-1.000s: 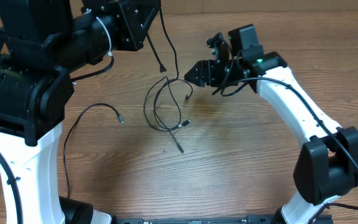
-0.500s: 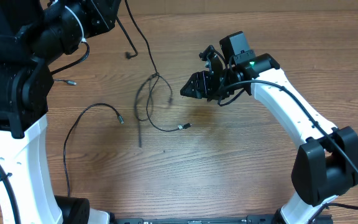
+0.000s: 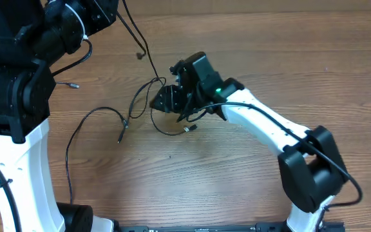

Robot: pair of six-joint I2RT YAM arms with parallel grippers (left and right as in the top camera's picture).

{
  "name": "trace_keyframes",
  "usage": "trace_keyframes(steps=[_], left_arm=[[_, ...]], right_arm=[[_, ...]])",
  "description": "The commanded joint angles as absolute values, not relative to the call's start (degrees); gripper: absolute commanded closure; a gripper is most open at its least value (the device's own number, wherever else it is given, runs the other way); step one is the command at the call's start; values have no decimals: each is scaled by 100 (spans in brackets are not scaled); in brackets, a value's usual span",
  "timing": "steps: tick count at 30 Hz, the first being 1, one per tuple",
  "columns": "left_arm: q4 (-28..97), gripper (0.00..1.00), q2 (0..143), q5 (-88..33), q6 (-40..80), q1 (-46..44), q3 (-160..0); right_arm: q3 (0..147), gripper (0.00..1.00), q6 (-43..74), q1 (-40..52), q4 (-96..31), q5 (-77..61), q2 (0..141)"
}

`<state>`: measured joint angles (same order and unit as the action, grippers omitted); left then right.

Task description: Untangle cables

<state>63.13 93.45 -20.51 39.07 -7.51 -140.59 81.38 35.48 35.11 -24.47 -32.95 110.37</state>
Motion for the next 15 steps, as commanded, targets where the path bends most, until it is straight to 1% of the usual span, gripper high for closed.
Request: trace_keyframes(steps=[1,4,9,13,14,15], left_arm=[[6283,96,9336,-1984,4099,-746,-14088],[6311,96,9336,-2156,4099,-753,-14088],[6368,96,9336,-2423,4121,-753,-14088],[6425,96,9336,-2508,4136,-753,-14088],[6423,96,9336,-2521,4139,-753,-14088],[6423,96,9336,-2534,4139,-753,-14088]], right_arm=[[8103,43,4864,3730,-1463,-2661,11351],[8103,46,5247,3881,-840,-2228,11507],[8103,45,5848,4088,-99,-1632,11745],[8103,46,5896,4206,128,-1282,11935],[8103,49,5894,4217,21,-1199,11968],[8103,57,5892,4215,-123,-1138,11972]])
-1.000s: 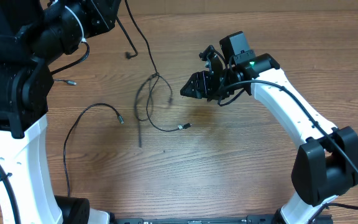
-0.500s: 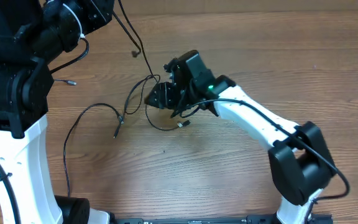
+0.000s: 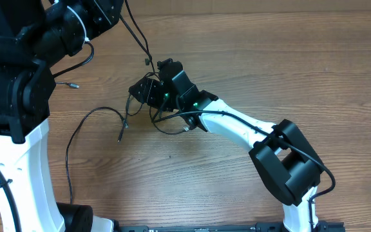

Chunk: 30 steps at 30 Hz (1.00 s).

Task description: Untangle cables

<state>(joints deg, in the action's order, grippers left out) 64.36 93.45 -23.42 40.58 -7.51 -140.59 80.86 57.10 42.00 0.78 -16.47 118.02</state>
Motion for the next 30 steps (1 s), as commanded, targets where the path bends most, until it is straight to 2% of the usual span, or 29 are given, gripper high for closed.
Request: trace_keyframes(steps=[1,2,7,11,15,20,24,30], left_arm=[[6423,96,9334,-2532,4136,-753,-14088],[6429,96,9334,-2512,3988,-714,-14088],[6453,96,9334,-2123,3326,-268,-14088],[6624,96,9334,-1638,3002,425,-14088],[6707,96,9334,-1594,2825,1555,-14088],[6722,96,9319,-1584,2563,2453,-14088],[6855,96,9319,-1444,2464,3059,-14088],[6873,96,9319,-1441,2314,3457,-14088]], right_arm=[[8103,72,5887,4215,-296,-1066,11972],[8108,96,5457,4132,-943,-1007,11924],[8108,96,4574,3706,-2392,-941,11404],[8108,96,3959,3151,-3465,-897,10562],[8108,96,3358,2023,-4781,-757,9559],[8103,96,3127,620,-5376,-740,9476],[8103,96,2991,-200,-5384,-738,9478],[8103,96,2818,-823,-5301,-718,9483]])
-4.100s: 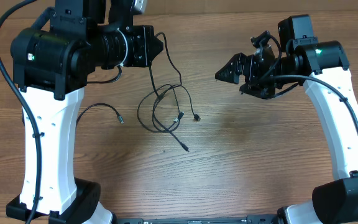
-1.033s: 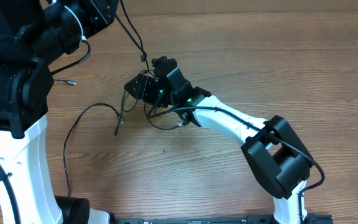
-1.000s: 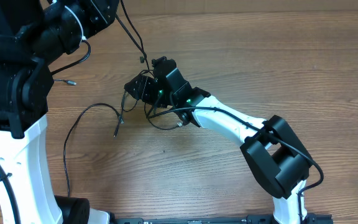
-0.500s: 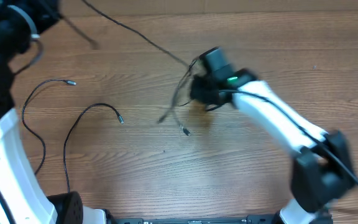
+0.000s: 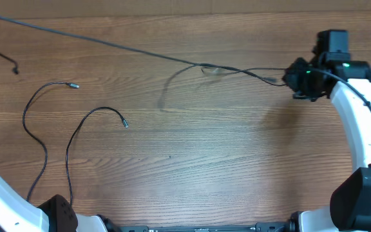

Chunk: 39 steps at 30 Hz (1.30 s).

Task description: Untangle cables

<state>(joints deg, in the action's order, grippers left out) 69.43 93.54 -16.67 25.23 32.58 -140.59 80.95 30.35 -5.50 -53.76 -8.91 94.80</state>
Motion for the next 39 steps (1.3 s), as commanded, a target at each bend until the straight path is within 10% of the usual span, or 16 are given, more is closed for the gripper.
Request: trace_keyframes(steps=[1,21,39], left_arm=[[6849,96,9321,-1439,2314,3492,-14088],[6781,96,9323,-932,2443,3573,-14088],[6770,91,10200,-508,1927,3524,-14073]], right_arm=[[8103,96,2818,-893,-5269,-650,9491],[8106,96,2740,-2471,-4960,-416,10333],[8112,96,1981,-1433,-5043,-1173,10158]])
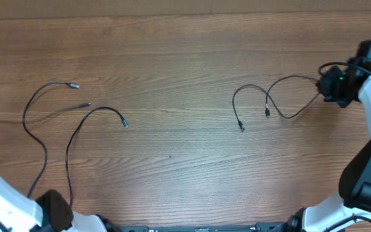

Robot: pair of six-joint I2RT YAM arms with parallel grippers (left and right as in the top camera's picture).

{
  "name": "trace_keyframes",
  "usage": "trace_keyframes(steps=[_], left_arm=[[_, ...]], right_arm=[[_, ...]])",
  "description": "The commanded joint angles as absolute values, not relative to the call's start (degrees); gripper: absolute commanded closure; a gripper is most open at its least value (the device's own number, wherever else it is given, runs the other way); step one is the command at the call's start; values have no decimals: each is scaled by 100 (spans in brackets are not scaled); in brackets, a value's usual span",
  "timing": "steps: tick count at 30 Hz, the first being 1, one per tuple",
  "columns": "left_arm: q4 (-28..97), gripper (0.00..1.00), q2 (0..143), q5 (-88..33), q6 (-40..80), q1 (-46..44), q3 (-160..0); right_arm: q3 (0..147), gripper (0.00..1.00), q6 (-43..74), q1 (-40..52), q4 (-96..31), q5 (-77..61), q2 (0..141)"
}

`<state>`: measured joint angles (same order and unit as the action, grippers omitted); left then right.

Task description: Untangle cables

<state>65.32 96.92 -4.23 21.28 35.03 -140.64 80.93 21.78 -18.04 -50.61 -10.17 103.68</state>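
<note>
Only the overhead view is given. My right gripper (330,88) is at the far right of the table, apparently shut on one end of a black cable (282,115). That cable lies slack to the gripper's left in two loops, and its plugs rest near the table's middle right. At the left, two more black cables (69,148) lie apart from it and run side by side toward the front edge. A thin cable (50,112) comes in from the left edge and crosses one of them. The left gripper is out of view.
The left arm's white link and black base (50,206) show at the front left corner. The right arm's base (366,180) stands at the front right. The wooden table (172,161) carries nothing else.
The cable stretched taut across the table's far side now lies slack in loops beside my right gripper, which has moved right and slightly nearer. A thin cable has appeared from the left edge.
First my right gripper was in a knot of cables at the table's middle, with the left arm over the far left. Then it sat further left in the knot. Later one cable was stretched between both sides. Now that cable lies loose at the right, apart from the others.
</note>
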Motion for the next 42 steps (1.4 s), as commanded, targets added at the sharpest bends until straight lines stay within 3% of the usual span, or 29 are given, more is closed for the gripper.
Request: trace_keyframes(steps=[1,3,5,8,10,15,20,28,42], left_arm=[[6869,87,10307,-572,1927,3520,-14073],[7067,71,10512,-740,1929,3518,-14073],[7234,38,10641,-864,2008,3518,-14073],[7378,19,10698,-902,2145,3511,-14073],[7384,0,10683,-908,2143,3483,-14075],[7446,1,10669,-1208,2123,3424,-14075],[7575,0,10565,-2499,1684,3249,-14075],[7883,0,10377,-4475,613,1785,-14073],[7837,0,10471,-4486,-410,-770,-14073]], right_arm=[[8117,96,1977,-1323,-5043,-1173,10119],[8160,96,1920,-1076,-5072,-1227,10016],[8265,96,1896,-843,-5159,-1234,9929],[8582,96,1896,-539,-5360,-1280,9800],[8831,96,1896,-401,-5529,-1424,9747],[9550,96,1894,-3,-5990,-2045,9690],[10261,96,1772,591,-6412,-2421,9686],[11238,96,2305,1470,-6587,-2716,9686],[11413,96,5059,1533,-4447,-3712,9710]])
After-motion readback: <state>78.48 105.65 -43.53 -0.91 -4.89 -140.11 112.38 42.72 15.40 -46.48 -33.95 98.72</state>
